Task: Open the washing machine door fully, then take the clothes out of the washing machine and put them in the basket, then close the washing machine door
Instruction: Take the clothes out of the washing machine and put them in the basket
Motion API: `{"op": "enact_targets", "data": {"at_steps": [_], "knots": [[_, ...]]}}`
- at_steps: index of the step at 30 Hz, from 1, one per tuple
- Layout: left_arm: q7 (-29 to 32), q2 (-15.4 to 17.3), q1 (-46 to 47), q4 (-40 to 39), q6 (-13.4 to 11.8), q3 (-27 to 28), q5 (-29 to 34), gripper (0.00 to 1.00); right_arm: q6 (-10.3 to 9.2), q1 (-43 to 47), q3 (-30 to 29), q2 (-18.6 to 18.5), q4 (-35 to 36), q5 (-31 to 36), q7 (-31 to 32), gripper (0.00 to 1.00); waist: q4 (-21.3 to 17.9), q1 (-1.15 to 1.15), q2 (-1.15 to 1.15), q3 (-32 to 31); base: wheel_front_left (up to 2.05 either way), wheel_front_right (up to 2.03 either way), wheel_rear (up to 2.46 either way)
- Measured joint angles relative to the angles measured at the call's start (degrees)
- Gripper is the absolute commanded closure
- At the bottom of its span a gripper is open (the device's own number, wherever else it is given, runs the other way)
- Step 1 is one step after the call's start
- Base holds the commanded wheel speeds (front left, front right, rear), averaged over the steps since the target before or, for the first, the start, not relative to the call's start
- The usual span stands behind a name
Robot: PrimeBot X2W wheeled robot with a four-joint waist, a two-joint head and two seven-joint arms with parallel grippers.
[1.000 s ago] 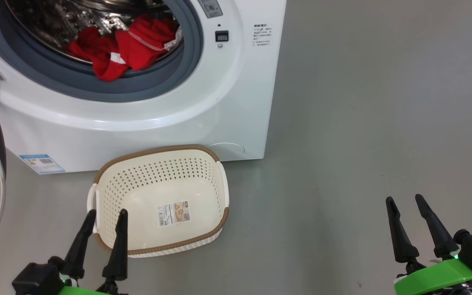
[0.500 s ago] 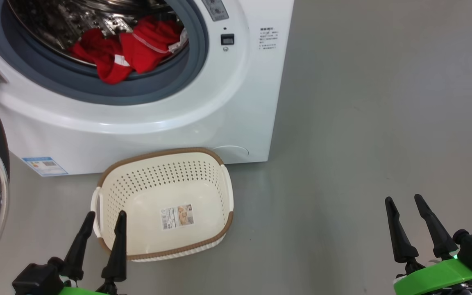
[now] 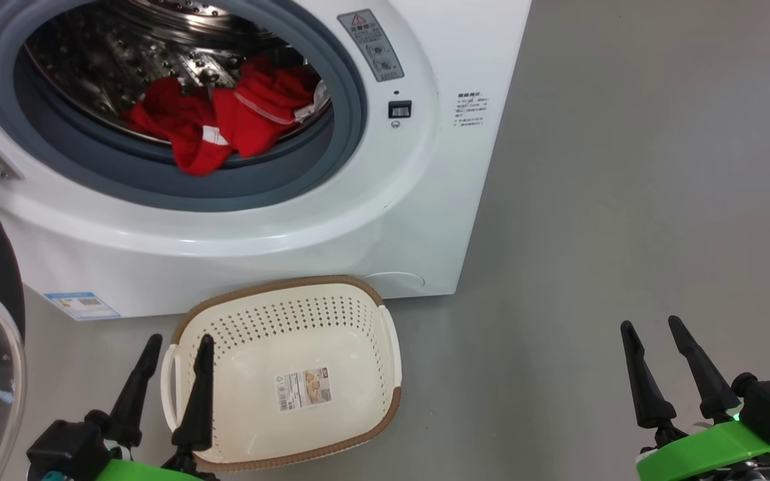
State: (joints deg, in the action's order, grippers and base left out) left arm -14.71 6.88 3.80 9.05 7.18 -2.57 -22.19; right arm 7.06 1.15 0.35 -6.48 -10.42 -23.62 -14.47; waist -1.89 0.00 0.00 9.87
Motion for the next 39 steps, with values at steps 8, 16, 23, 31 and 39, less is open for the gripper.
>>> {"op": "enact_targets", "data": {"at_steps": [8,16,23,31,39], "knots": [[0.0,0.0,0.0,0.0,0.0,-0.6,0.0,0.00,0.00,-0.2,0.0,0.0,0.0,0.0,0.0,0.00,-0.1,0.00,0.00,0.6,0.07,-0.07,0.00],[0.0,-0.5,1.9,2.0,0.0,-0.8,1.4,0.00,0.00,-0.4,0.0,0.0,0.0,0.0,0.0,0.00,-0.5,0.00,0.00,2.2,0.00,0.00,0.00],[0.0,-2.1,12.2,7.9,0.0,0.2,4.9,0.00,0.00,-3.5,0.3,0.2,0.4,0.0,0.0,0.00,-1.0,0.00,0.00,5.3,0.00,0.00,0.00],[0.0,-3.8,28.7,16.9,0.0,2.8,10.4,0.00,0.00,-8.0,0.8,1.3,0.7,-0.1,-0.1,0.00,-2.6,0.00,0.00,10.7,0.00,0.00,0.00],[0.0,-3.6,43.5,27.3,-0.1,5.0,12.2,0.00,0.00,-12.3,2.1,2.4,0.7,-1.1,-0.2,0.00,-5.3,-0.01,0.00,16.5,0.00,0.00,0.00]]}}
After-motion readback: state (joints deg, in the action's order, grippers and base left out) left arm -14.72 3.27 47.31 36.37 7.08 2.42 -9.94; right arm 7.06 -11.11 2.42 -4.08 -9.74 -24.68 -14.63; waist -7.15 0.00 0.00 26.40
